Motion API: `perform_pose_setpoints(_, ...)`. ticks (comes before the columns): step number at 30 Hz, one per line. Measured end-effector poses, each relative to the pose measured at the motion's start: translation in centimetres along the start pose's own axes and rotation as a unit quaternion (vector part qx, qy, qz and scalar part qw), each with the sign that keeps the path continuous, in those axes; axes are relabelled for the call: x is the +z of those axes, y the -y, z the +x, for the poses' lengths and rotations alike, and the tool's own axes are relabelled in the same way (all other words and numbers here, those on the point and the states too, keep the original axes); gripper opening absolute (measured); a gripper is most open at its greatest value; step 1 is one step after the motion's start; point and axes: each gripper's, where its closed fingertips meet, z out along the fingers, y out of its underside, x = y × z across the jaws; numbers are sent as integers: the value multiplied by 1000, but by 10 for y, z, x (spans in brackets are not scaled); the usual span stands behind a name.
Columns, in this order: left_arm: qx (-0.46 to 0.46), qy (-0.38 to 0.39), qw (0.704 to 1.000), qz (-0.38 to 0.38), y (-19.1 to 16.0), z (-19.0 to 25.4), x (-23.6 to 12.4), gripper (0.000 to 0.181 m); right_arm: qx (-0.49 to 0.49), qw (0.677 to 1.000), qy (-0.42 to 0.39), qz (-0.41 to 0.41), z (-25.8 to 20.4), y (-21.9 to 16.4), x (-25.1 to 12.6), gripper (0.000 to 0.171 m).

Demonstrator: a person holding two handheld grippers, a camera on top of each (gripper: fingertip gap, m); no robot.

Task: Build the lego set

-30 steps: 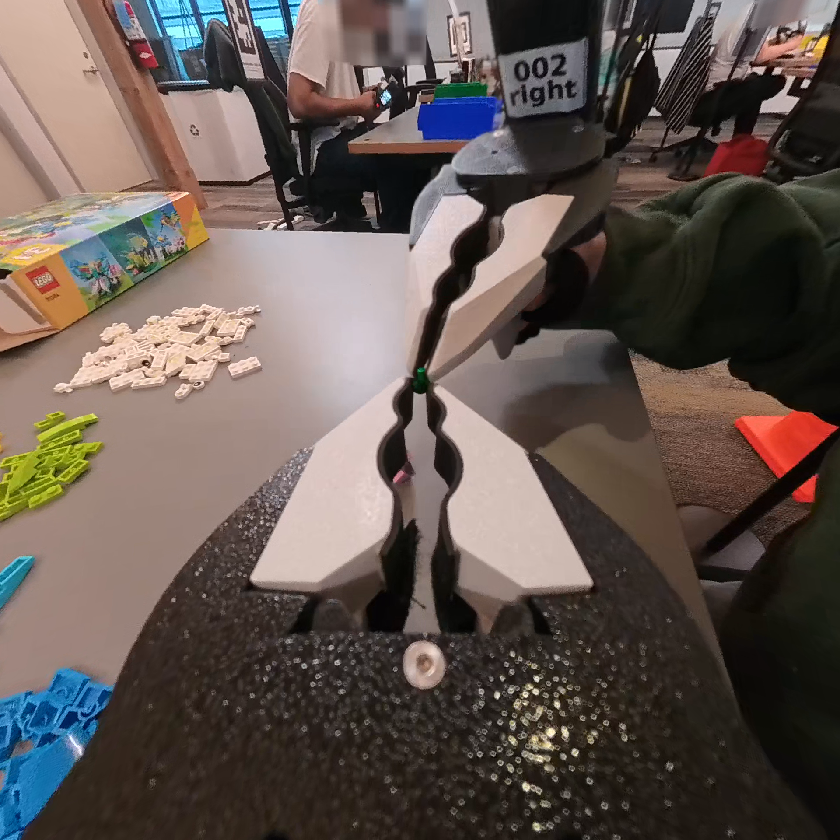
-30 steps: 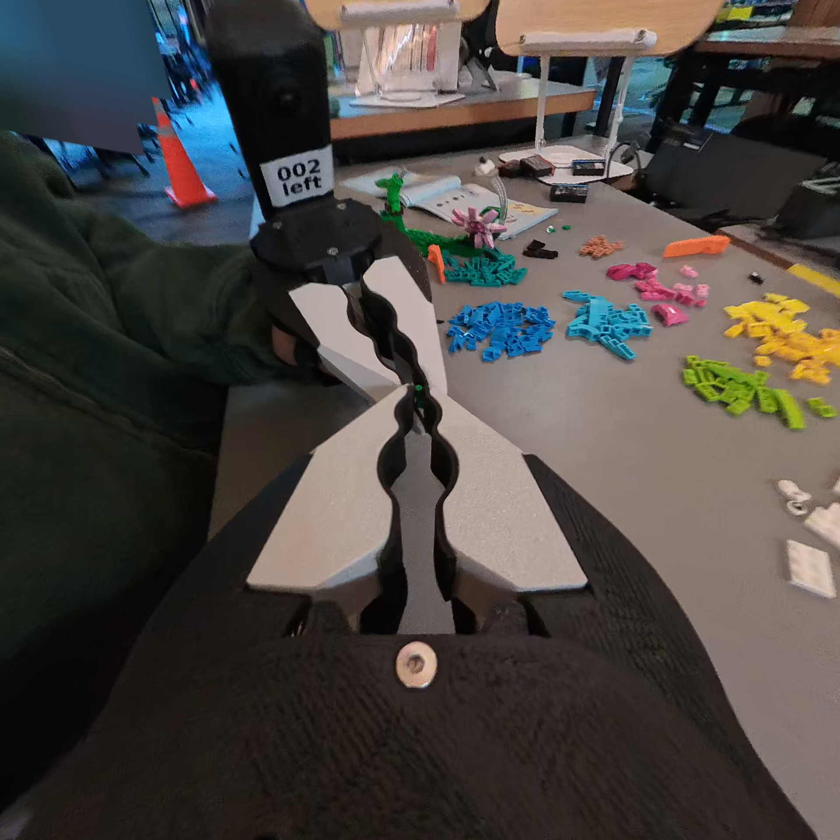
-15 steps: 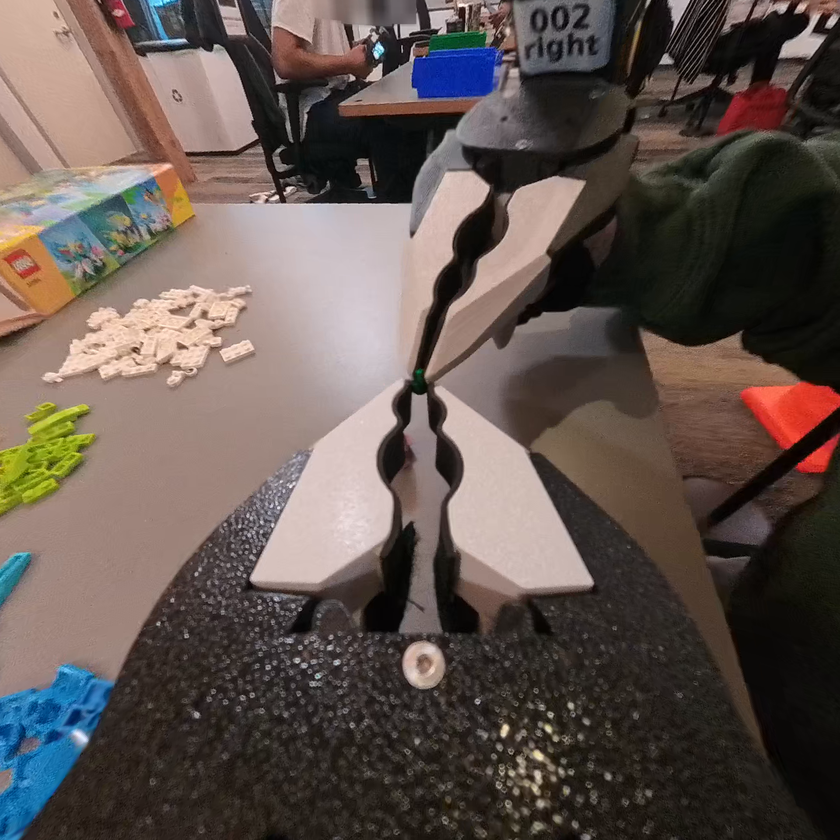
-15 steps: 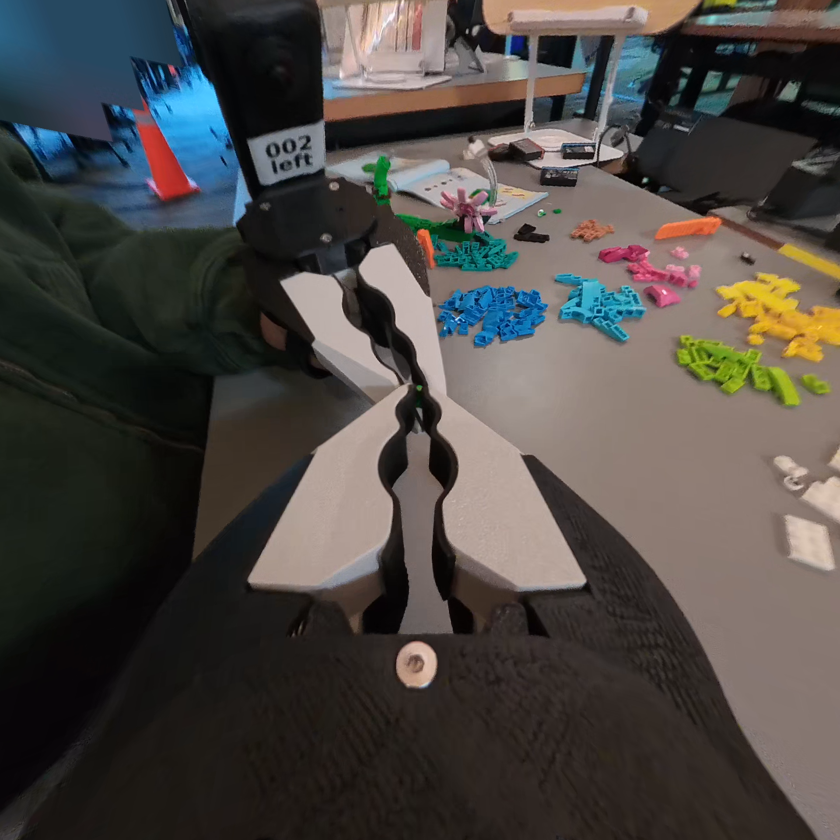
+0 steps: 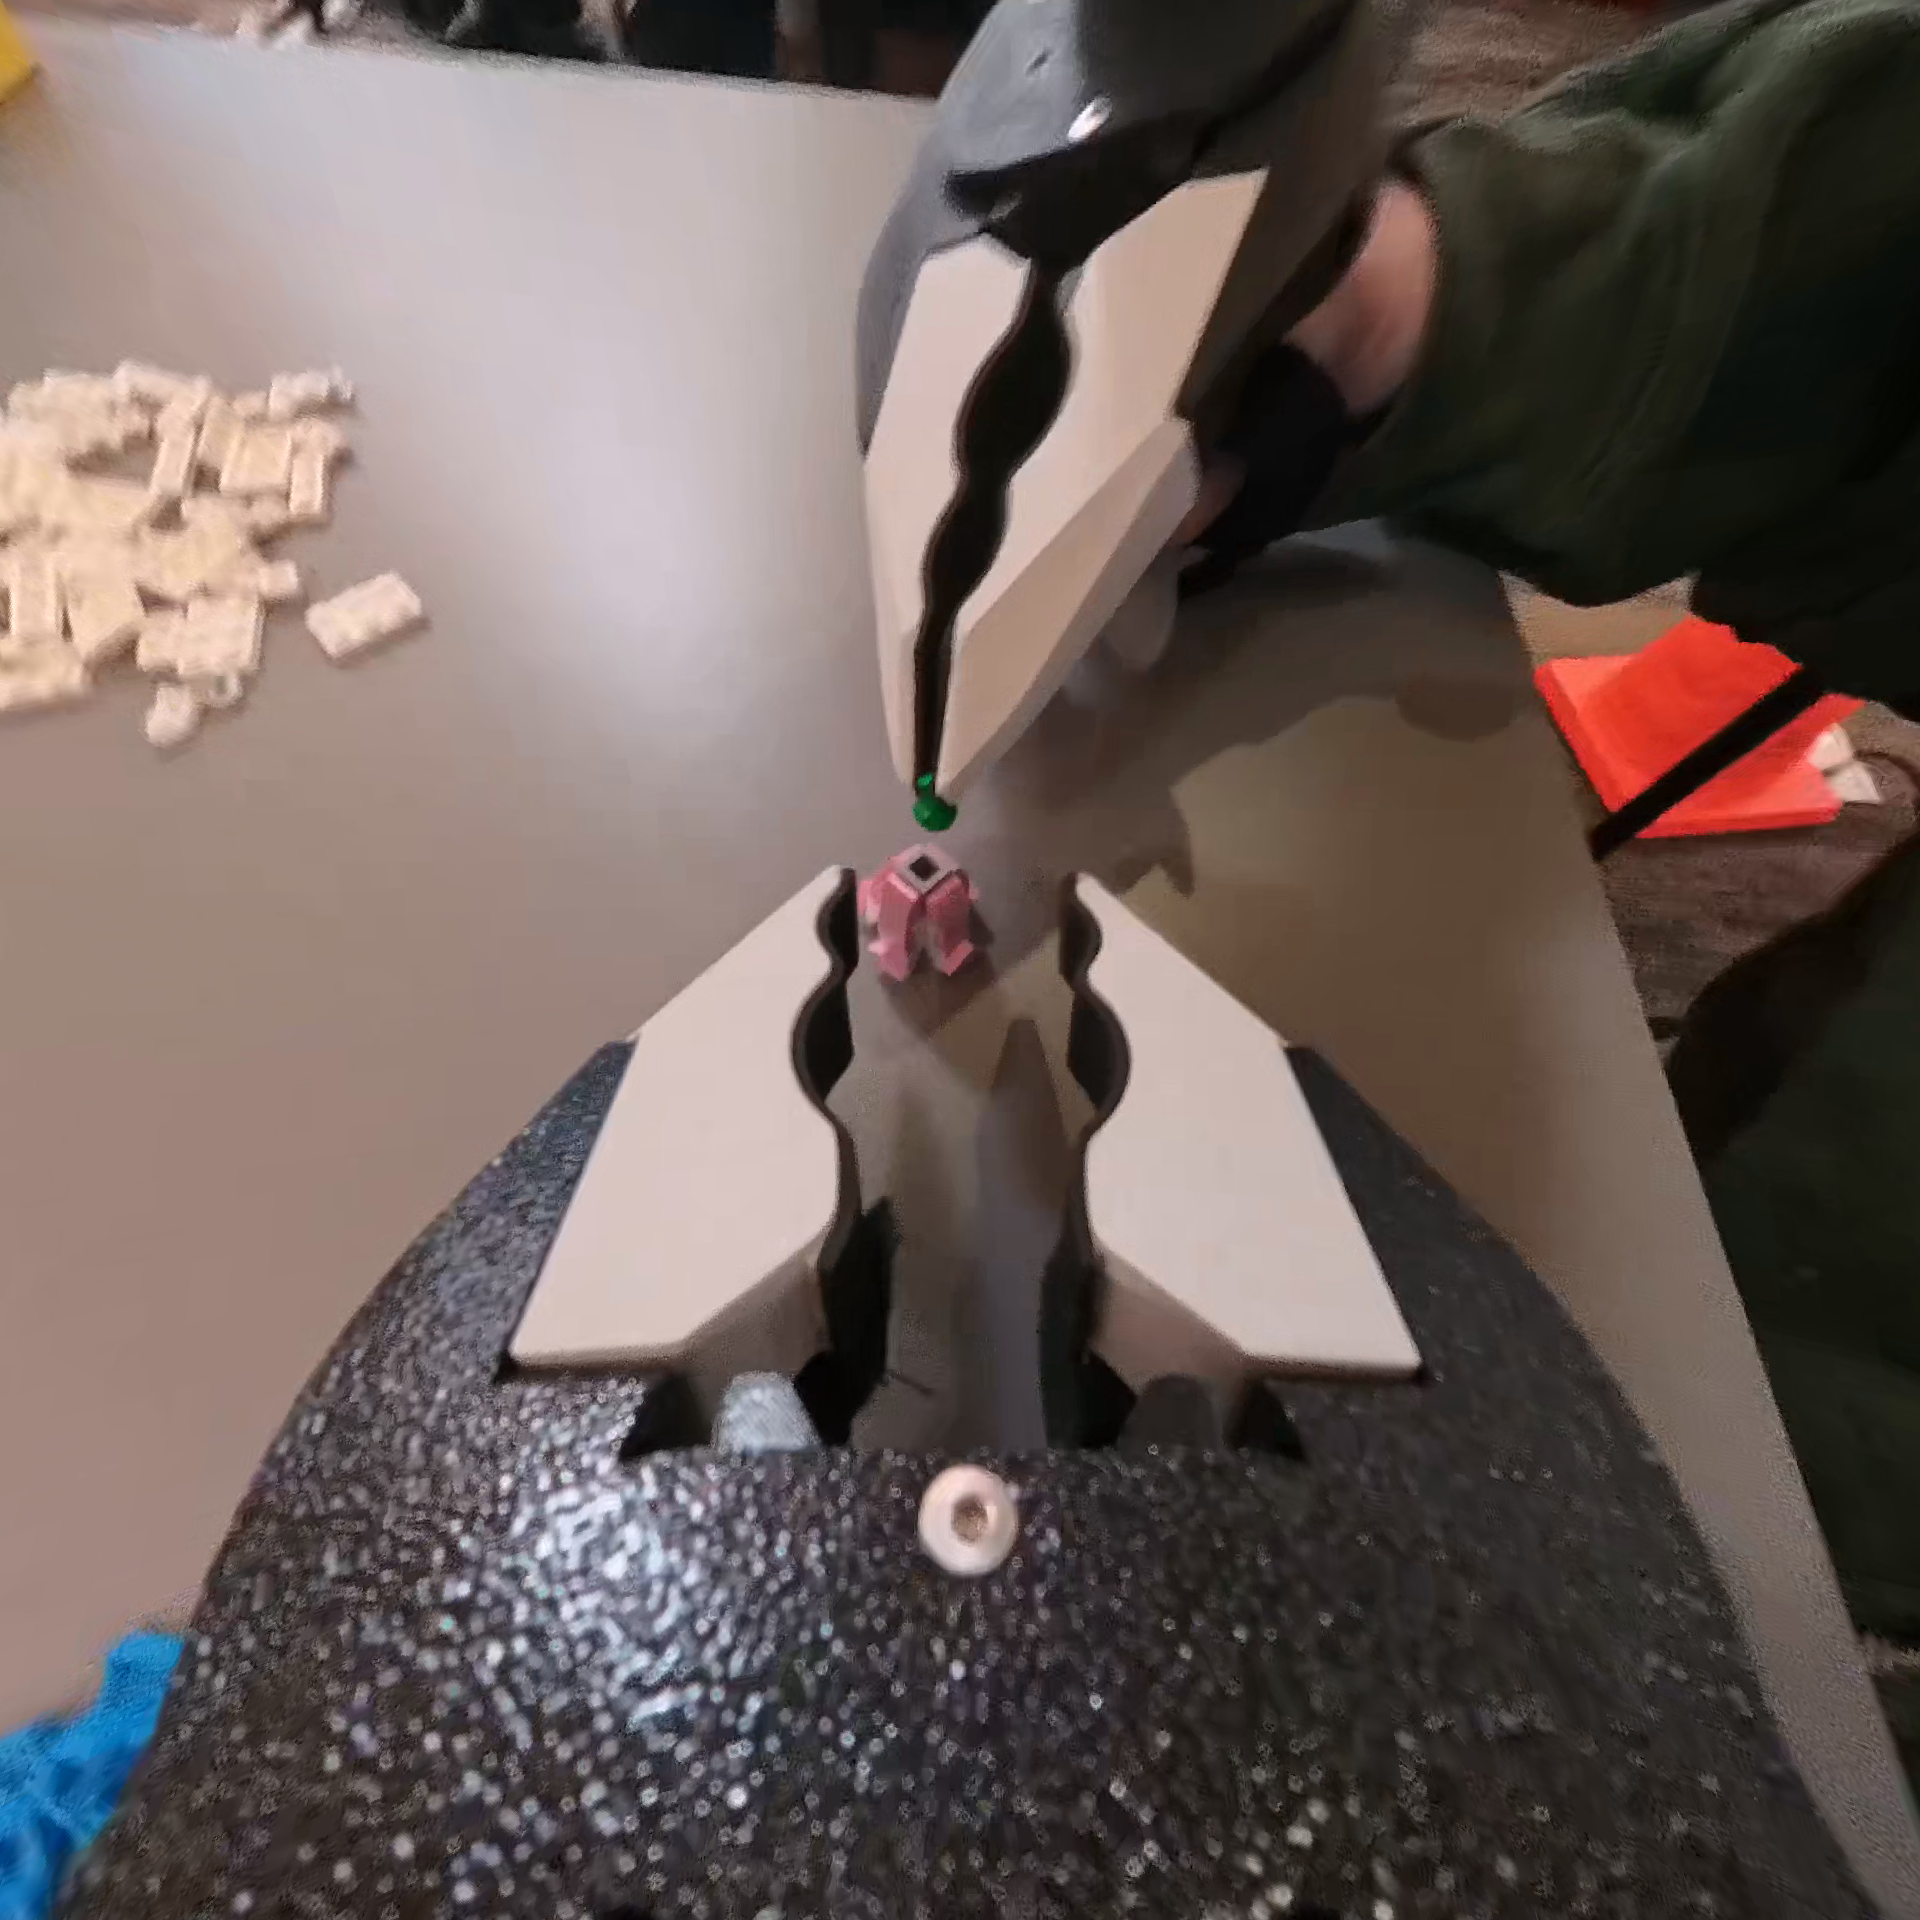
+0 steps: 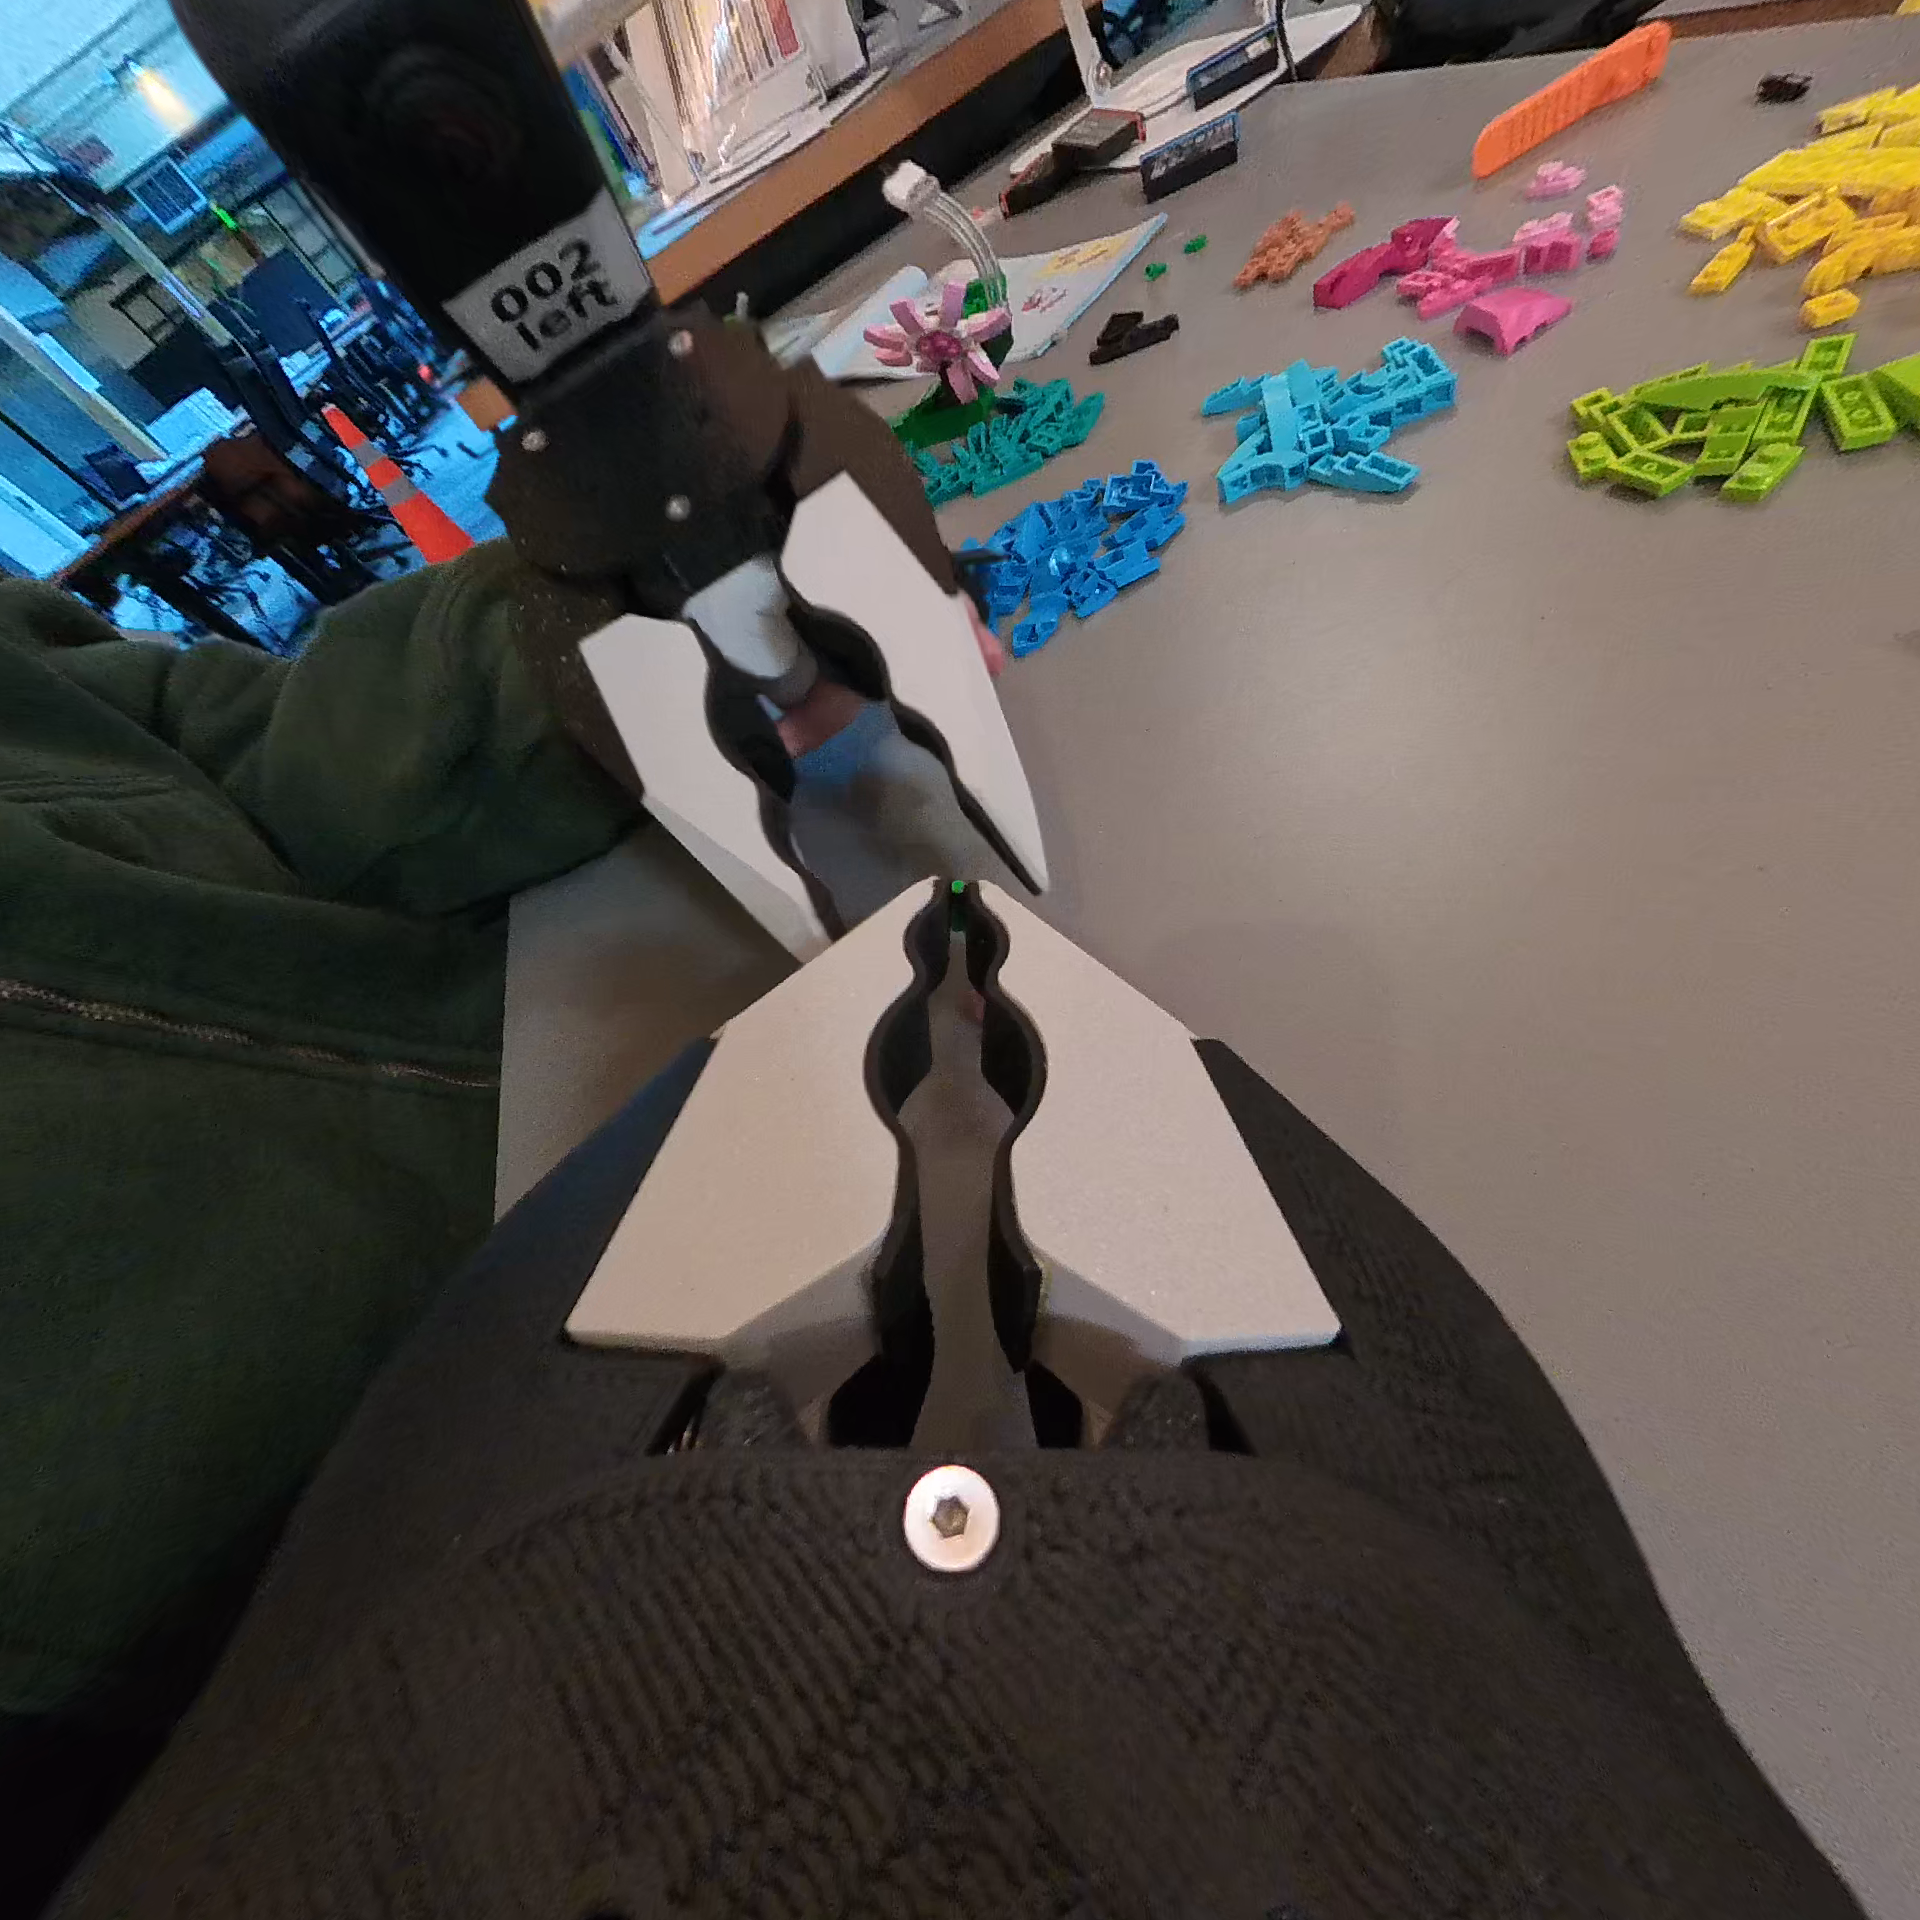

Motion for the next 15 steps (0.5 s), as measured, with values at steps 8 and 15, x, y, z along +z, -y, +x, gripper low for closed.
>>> perform_pose_setpoints(8, 92, -91, 992, -11, 10, -6, 2, 33, 20, 1000, 12, 10, 2, 2, -2, 0)
perform_pose_setpoints(15, 112, -145, 982, -38, -2, -5, 10, 30, 25, 1000, 10, 1, 4, 0, 0, 0)
